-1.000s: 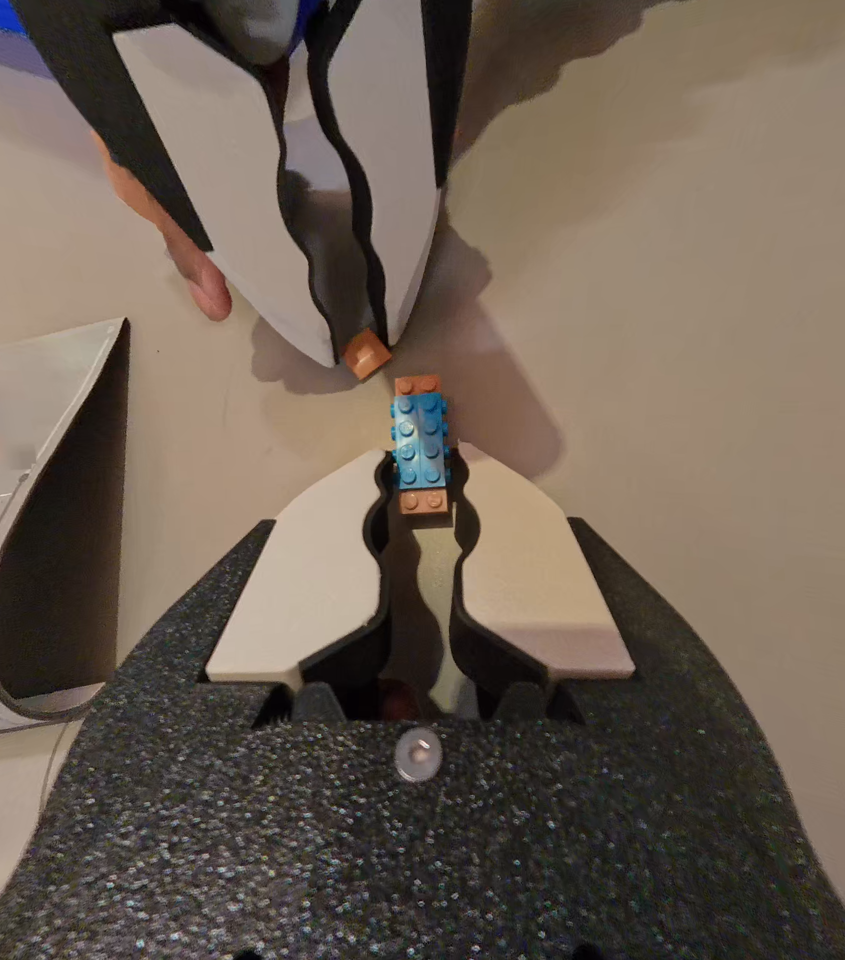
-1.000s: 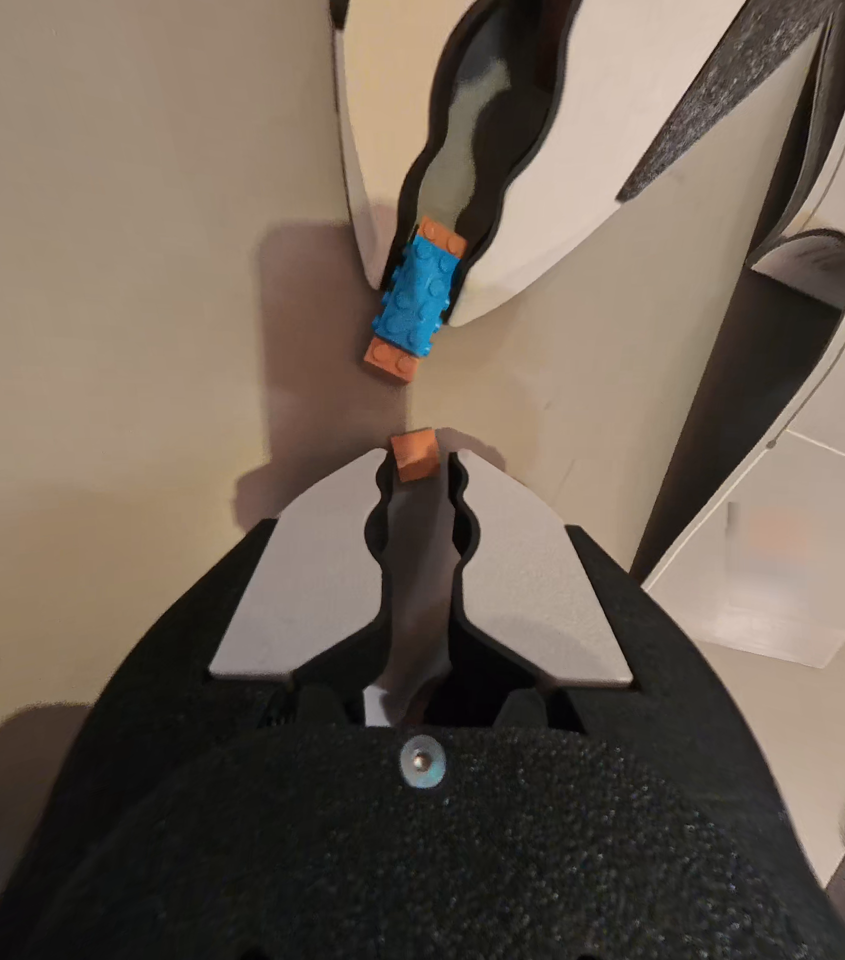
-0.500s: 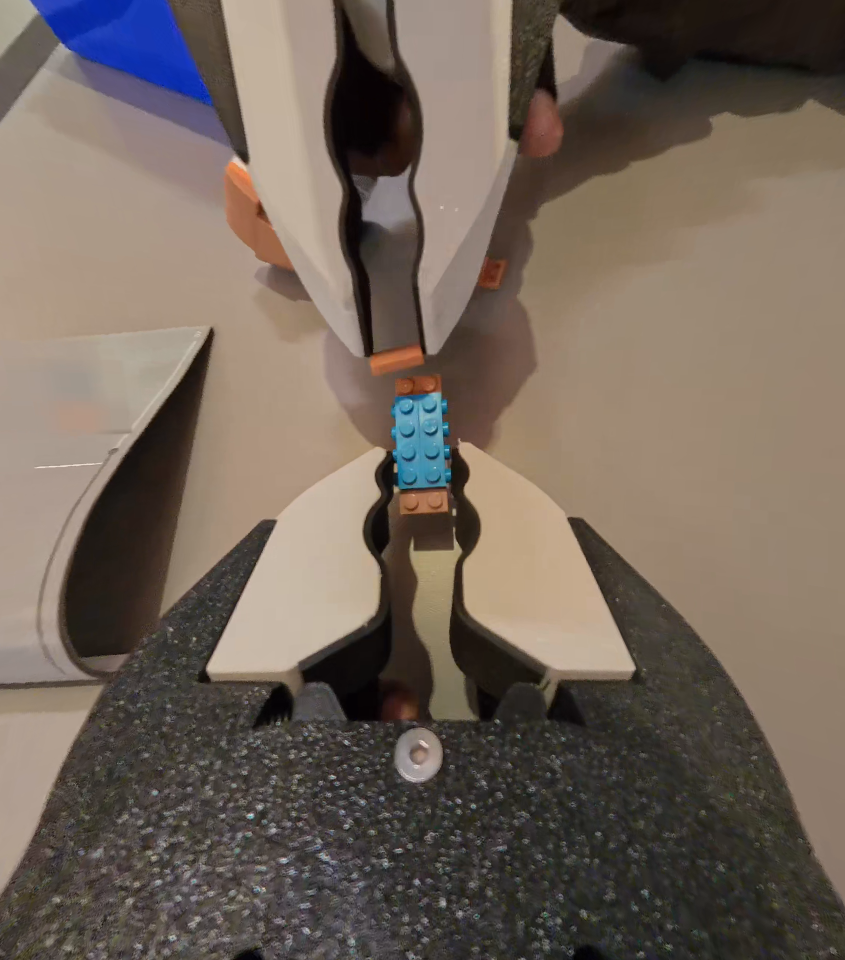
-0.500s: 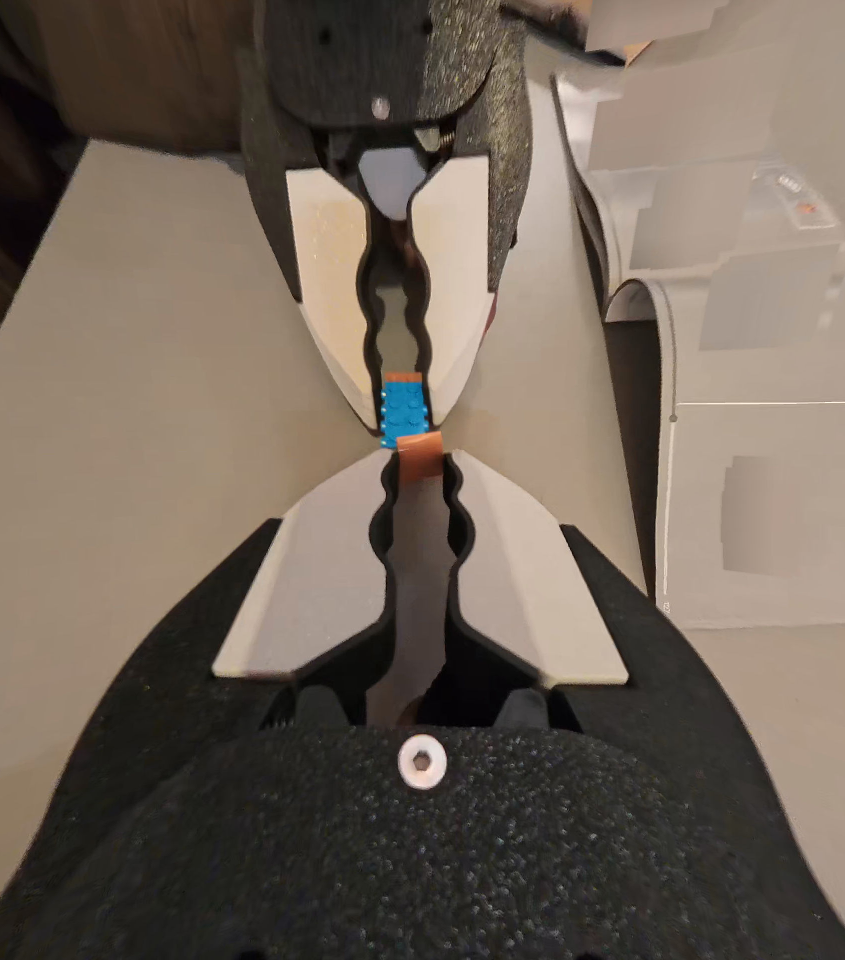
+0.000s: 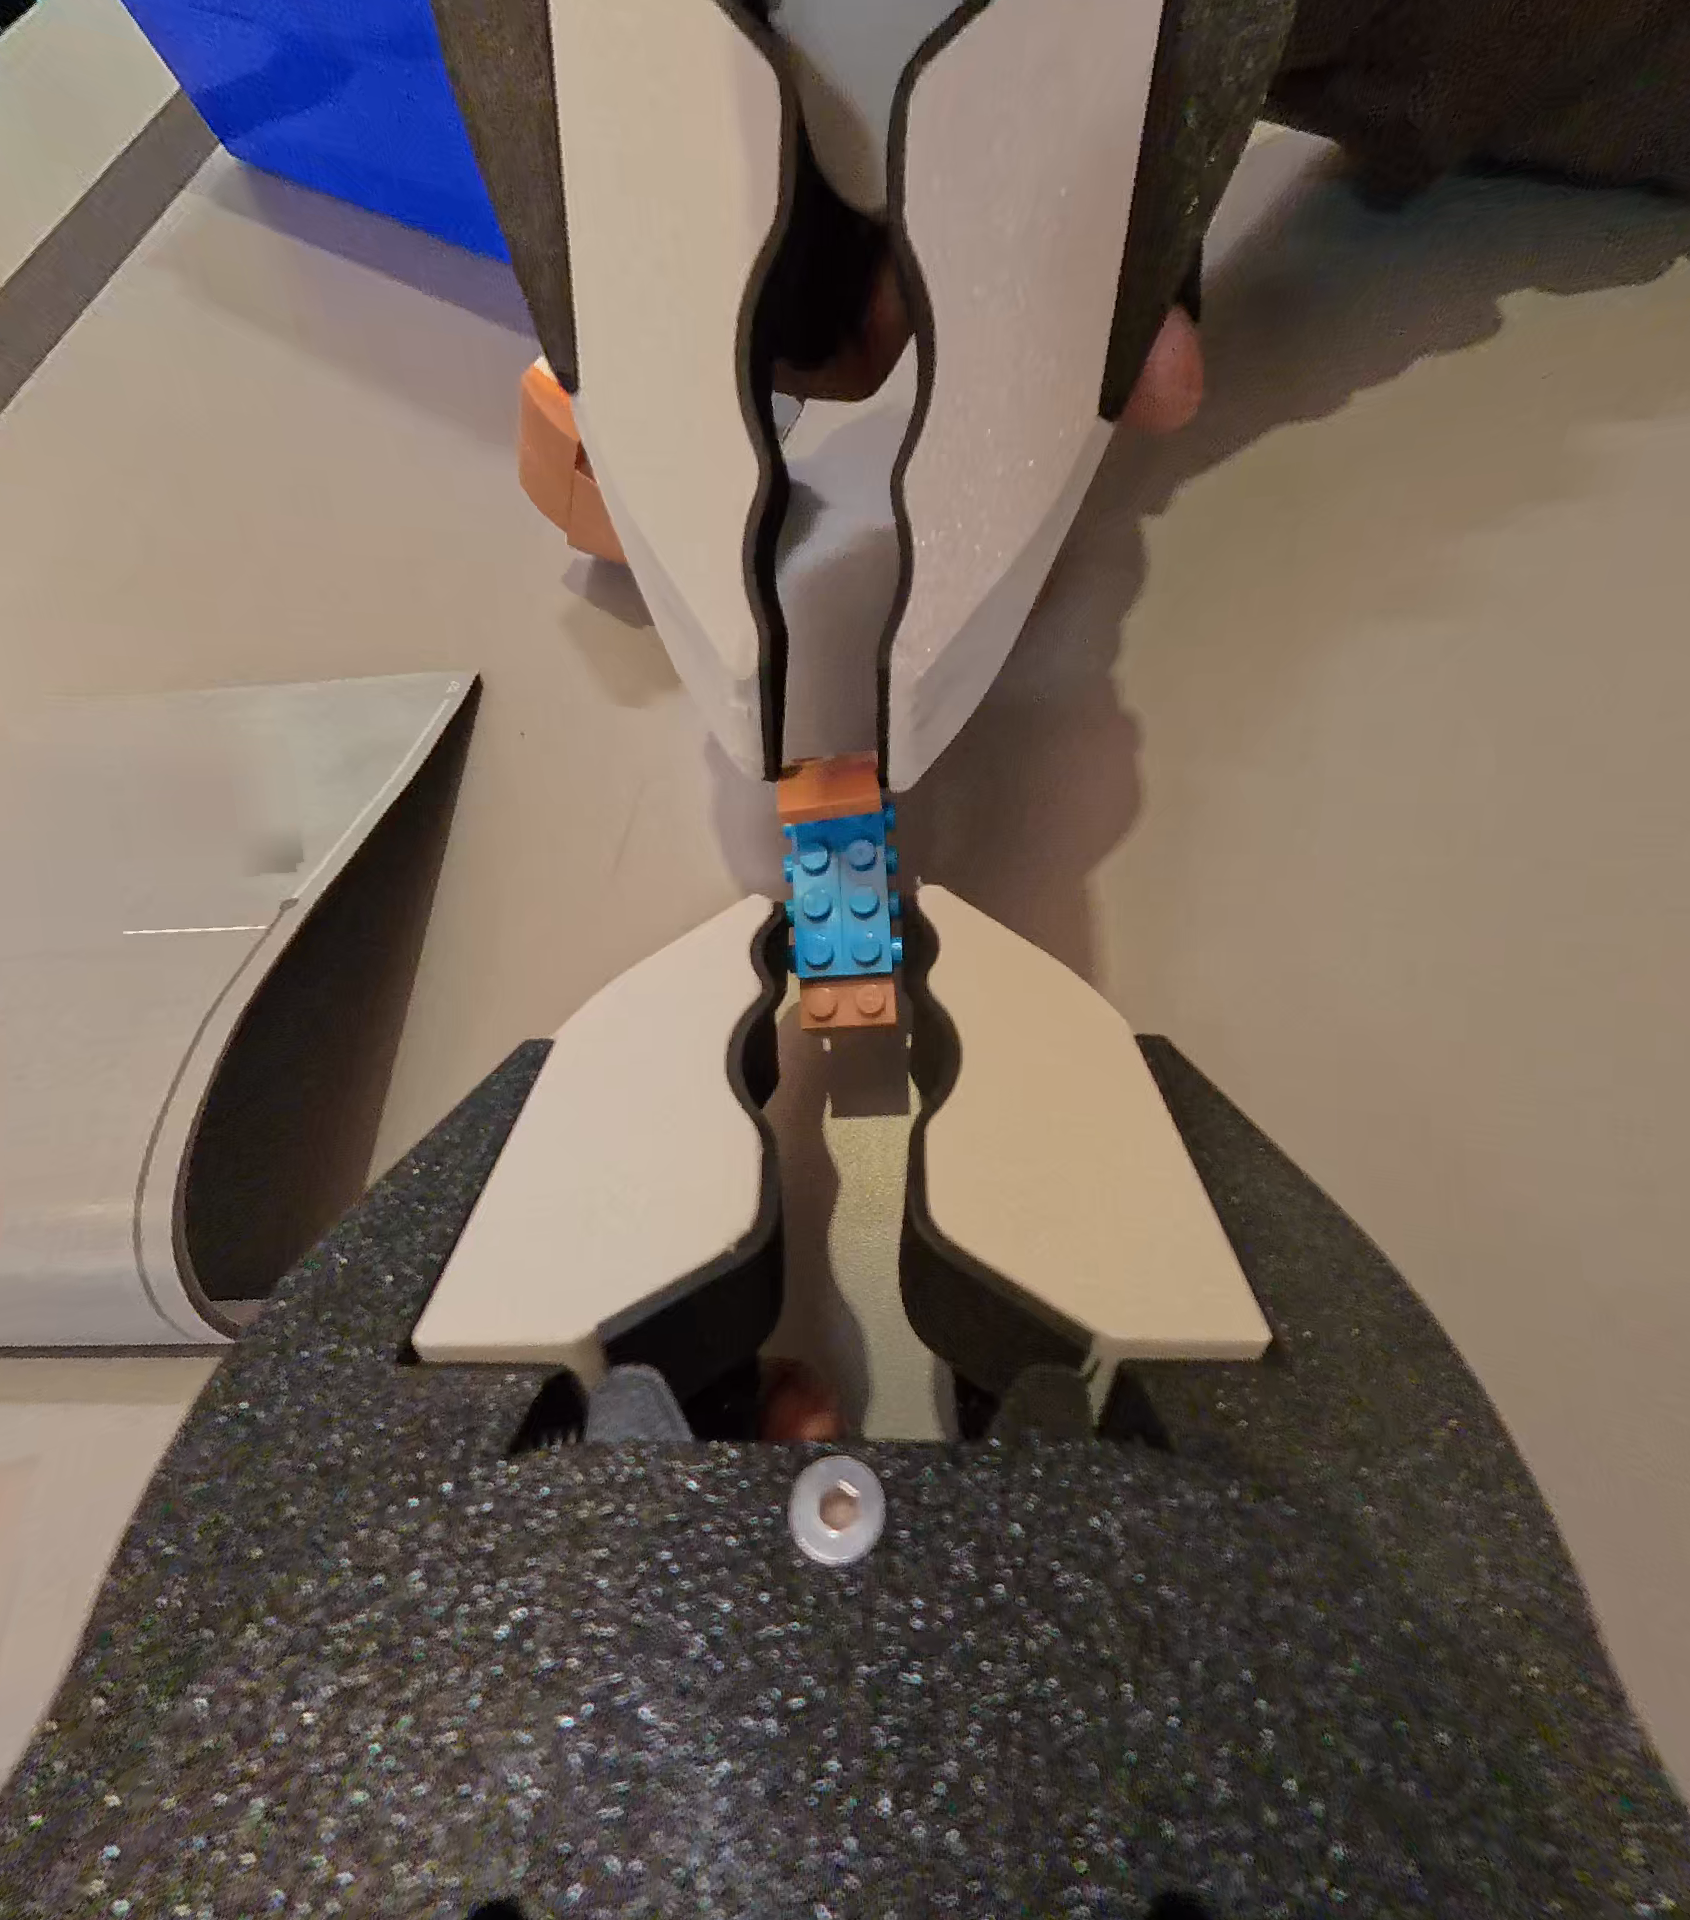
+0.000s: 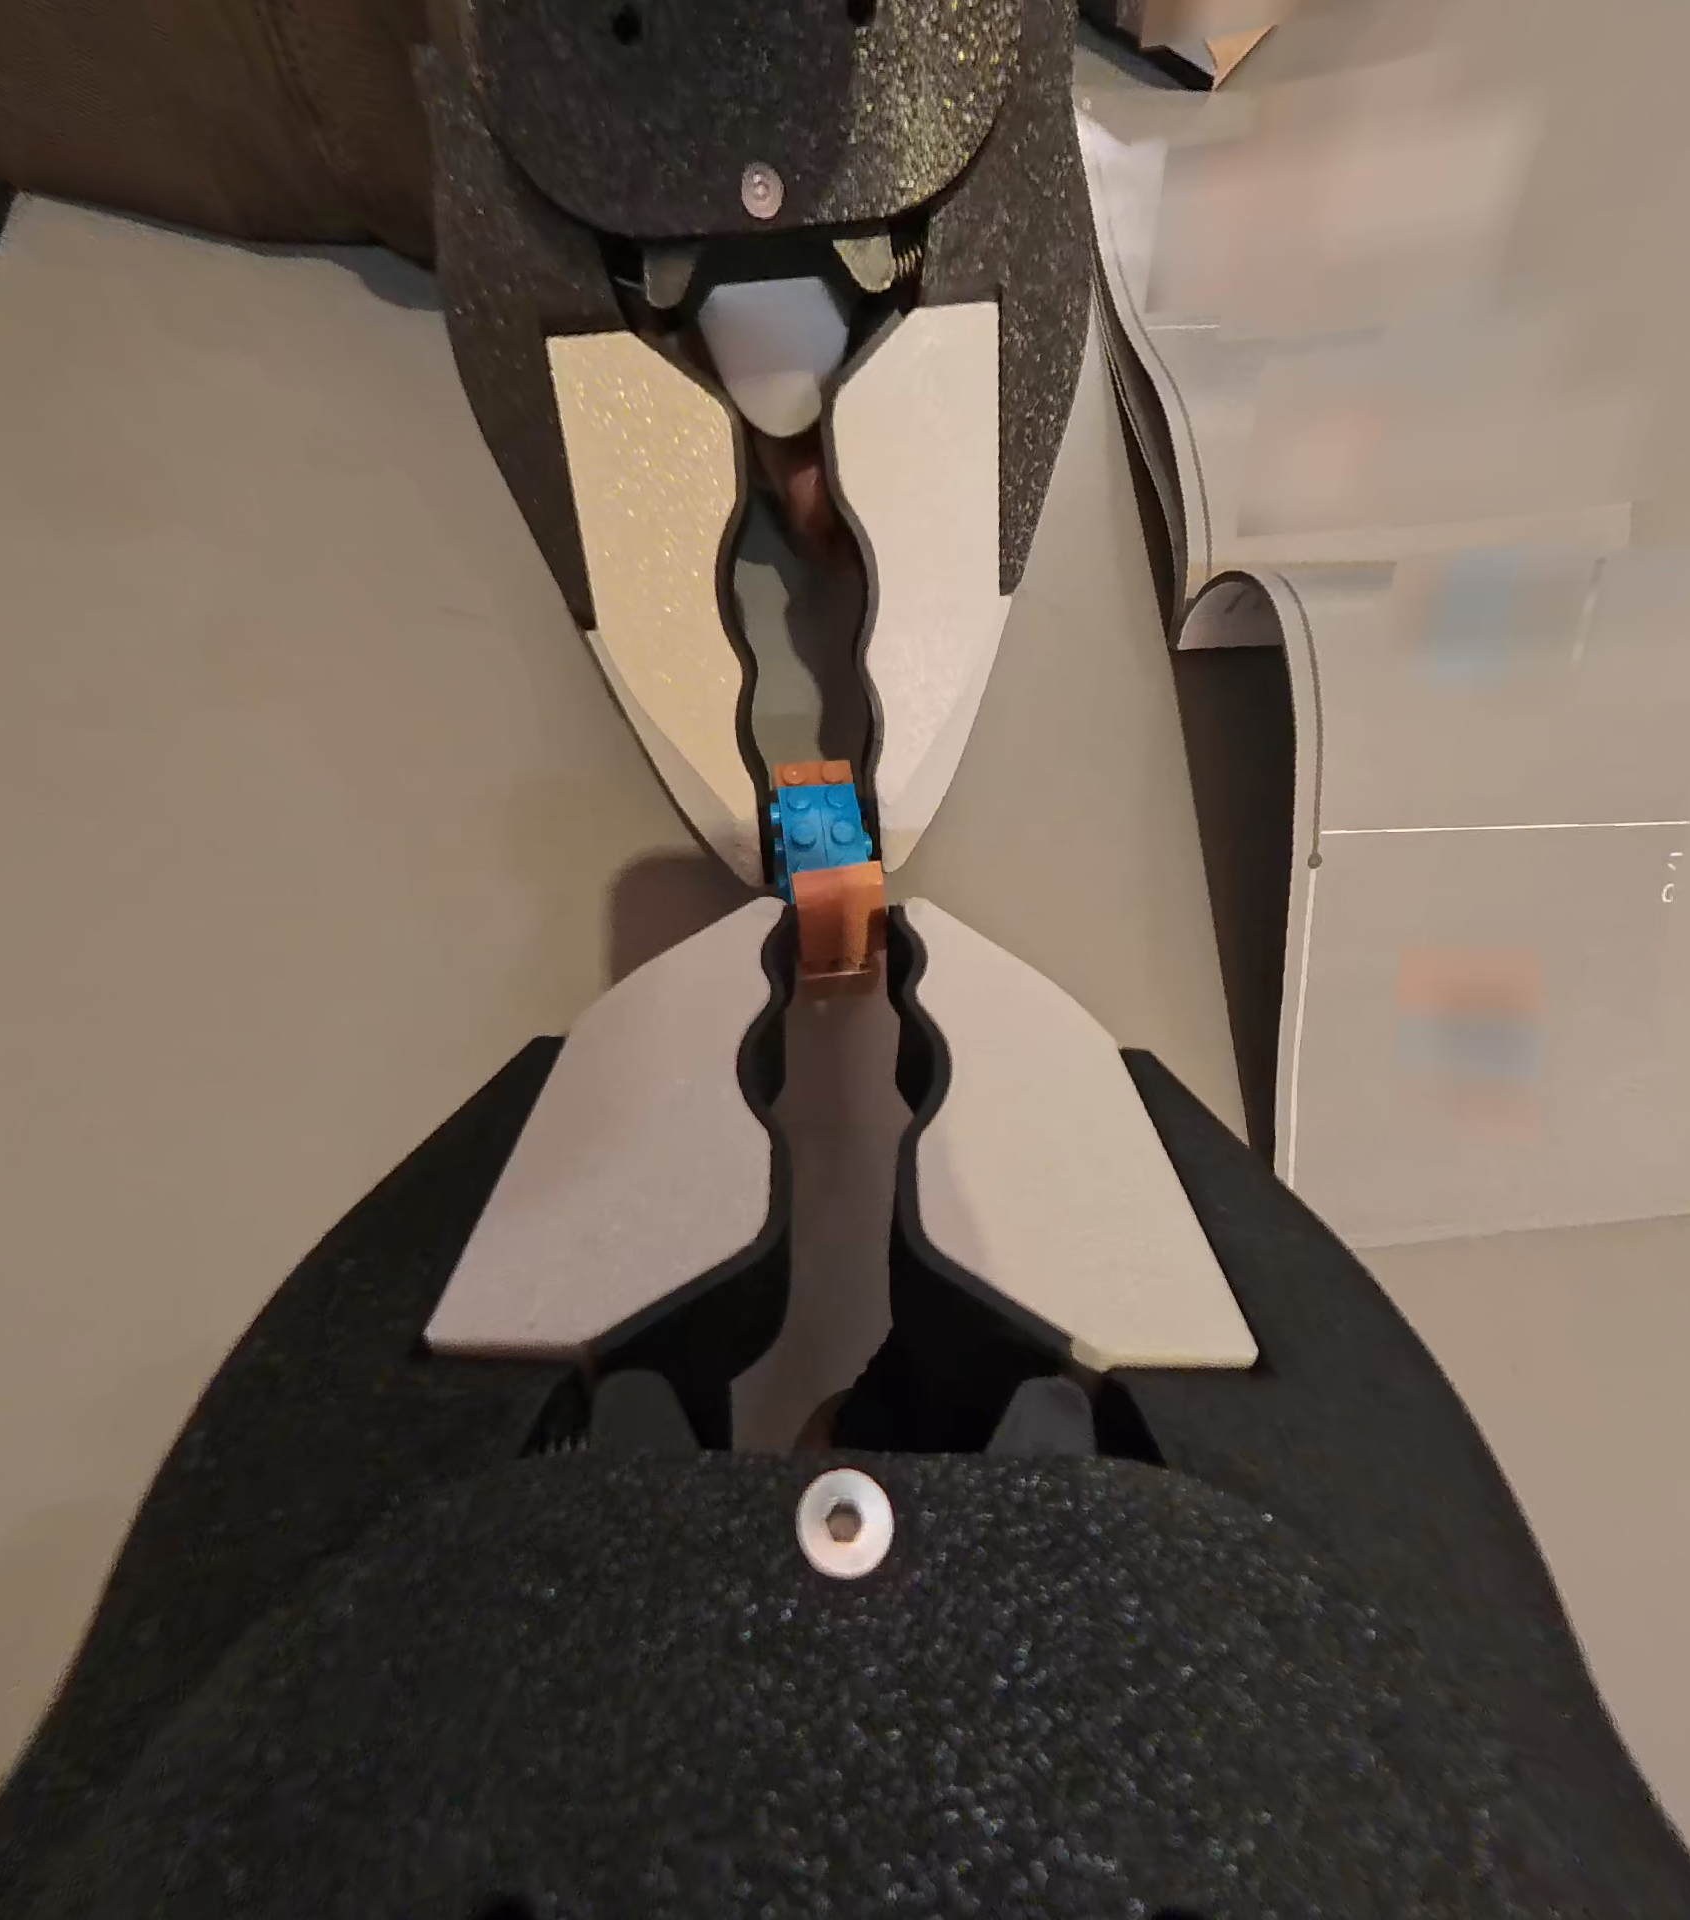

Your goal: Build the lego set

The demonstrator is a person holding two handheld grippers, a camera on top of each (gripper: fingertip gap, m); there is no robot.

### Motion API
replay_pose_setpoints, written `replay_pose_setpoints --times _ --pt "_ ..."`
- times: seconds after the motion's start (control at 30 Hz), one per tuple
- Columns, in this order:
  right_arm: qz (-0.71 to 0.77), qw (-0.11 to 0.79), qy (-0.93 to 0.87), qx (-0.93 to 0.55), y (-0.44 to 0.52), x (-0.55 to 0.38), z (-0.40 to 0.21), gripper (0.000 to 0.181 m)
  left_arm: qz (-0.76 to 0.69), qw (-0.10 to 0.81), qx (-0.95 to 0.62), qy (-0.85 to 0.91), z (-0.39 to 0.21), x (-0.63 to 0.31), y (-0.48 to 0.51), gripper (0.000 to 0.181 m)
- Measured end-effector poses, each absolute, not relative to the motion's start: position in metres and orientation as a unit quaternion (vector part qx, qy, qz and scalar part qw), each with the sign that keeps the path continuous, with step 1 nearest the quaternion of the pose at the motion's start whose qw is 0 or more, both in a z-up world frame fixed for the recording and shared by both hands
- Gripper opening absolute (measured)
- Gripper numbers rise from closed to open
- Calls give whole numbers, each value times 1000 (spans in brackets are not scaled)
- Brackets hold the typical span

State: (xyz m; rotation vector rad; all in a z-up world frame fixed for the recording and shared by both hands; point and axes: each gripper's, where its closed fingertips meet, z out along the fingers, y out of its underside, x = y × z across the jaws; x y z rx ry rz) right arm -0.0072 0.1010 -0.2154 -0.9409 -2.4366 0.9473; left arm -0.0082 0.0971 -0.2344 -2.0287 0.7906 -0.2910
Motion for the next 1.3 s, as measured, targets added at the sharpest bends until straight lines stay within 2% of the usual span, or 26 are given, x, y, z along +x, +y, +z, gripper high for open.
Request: replay_pose_setpoints --times 0.47,0.6,0.77,1.0,1.1,1.3 --pt "321 191 -871 -320 101 -6 -217 20 -116 458 -820 324 -233 -8 97 21" --pt "313 213 -877 -298 104 -5 -214 28 -118 455 -821 322 -233 -9 96 21" --pt "272 309 -893 -183 103 2 -209 42 -130 446 -827 317 -231 -11 93 21" --pt "200 452 -869 -26 91 1 -204 48 -169 433 -831 305 -226 -9 87 21" --pt "181 488 -854 6 88 -4 -200 51 -181 428 -831 307 -226 -7 84 21" --pt "163 500 -849 48 80 -5 -208 50 -205 424 -825 311 -222 -1 80 21"
